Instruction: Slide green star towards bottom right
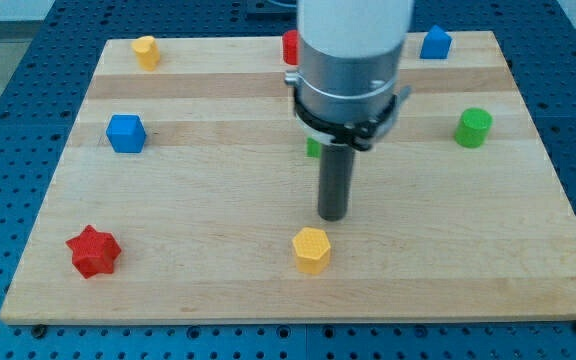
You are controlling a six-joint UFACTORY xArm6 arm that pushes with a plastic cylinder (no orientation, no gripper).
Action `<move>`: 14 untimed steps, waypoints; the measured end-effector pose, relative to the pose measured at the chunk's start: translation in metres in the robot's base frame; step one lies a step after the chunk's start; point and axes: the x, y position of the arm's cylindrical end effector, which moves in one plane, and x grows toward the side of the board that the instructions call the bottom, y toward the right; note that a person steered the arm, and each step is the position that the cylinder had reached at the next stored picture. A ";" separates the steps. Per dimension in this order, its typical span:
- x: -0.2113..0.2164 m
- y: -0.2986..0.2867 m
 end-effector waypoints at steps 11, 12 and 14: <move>-0.088 0.078; -0.066 0.093; -0.034 0.135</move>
